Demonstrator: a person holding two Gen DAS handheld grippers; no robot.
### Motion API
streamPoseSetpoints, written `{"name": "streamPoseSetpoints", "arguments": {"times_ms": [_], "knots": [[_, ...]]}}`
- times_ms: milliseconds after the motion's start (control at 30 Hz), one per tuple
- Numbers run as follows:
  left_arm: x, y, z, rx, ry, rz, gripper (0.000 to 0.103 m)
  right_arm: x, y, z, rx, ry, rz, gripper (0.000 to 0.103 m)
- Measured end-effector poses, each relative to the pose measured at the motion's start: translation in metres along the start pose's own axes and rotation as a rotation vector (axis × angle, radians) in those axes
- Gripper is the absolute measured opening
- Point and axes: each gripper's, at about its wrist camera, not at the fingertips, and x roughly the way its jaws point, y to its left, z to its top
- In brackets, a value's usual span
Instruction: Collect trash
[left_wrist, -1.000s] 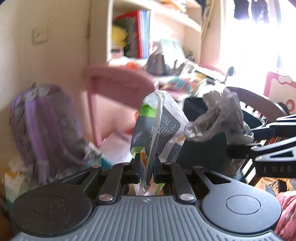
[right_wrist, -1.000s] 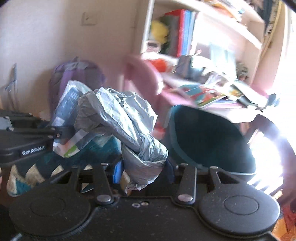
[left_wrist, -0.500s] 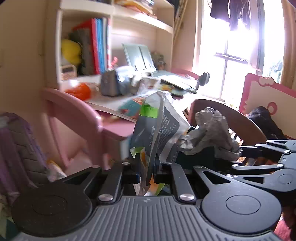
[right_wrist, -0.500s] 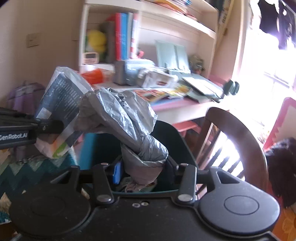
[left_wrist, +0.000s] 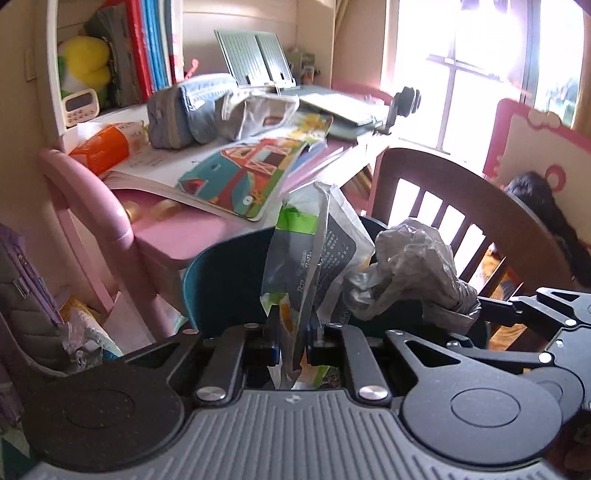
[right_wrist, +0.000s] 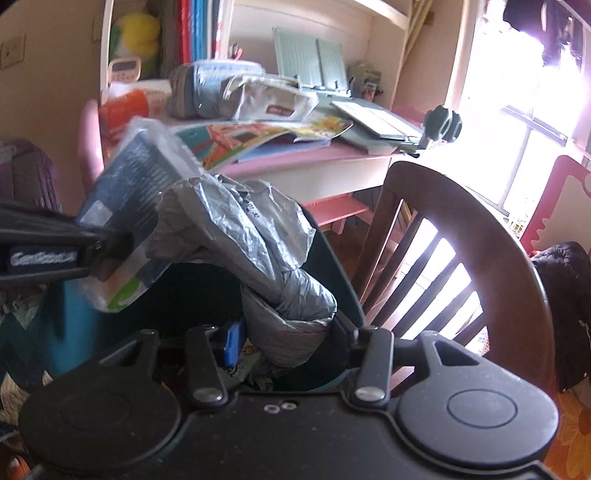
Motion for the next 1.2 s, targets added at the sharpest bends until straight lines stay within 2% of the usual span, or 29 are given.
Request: {"name": "streamPoseSetpoints", "arguments": {"times_ms": [267,400,467,533,567,600,633,733,867,1033,1200], "knots": [[0.032,-0.012,-0.002,0.066,0.092,0.014,0.012,0.009,0.008,-0.005,-0.068,0.028,0.006,0.049],[0.039,-0.016,-0.007,0.089,0.128,0.025,0.012,0.006,0.009,-0.008,-0.079,0.020,-0.001,0.055],[0.041,-0.016,-0.009,0.089,0.143,0.022,0.016,0.004,0.008,-0.009,-0.079,0.011,0.000,0.056],[0.041,-0.014,-0.011,0.078,0.149,0.030,0.023,0.001,0.006,-0.010,-0.066,0.001,0.003,0.056],[0.040,-0.013,-0.011,0.073,0.146,0.031,0.026,-0.001,0.005,-0.011,-0.062,-0.003,0.005,0.057],[0.038,-0.012,-0.012,0.068,0.142,0.031,0.034,-0.003,0.004,-0.011,-0.059,-0.008,0.006,0.057],[0.036,-0.011,-0.012,0.062,0.136,0.031,0.046,-0.005,0.004,-0.012,-0.059,-0.014,0.007,0.057],[0.024,-0.010,-0.015,0.059,0.090,0.024,0.066,-0.012,0.006,-0.014,-0.064,-0.027,0.005,0.058],[0.008,-0.008,-0.018,0.044,0.062,0.016,0.067,-0.025,0.005,-0.014,-0.044,-0.051,0.012,0.058],[-0.022,-0.002,-0.022,0.022,-0.001,0.016,0.079,-0.046,0.005,-0.014,-0.015,-0.081,0.035,0.058],[-0.055,0.003,-0.027,0.014,-0.059,-0.004,0.080,-0.074,0.006,-0.014,0.005,-0.129,0.059,0.059]]}}
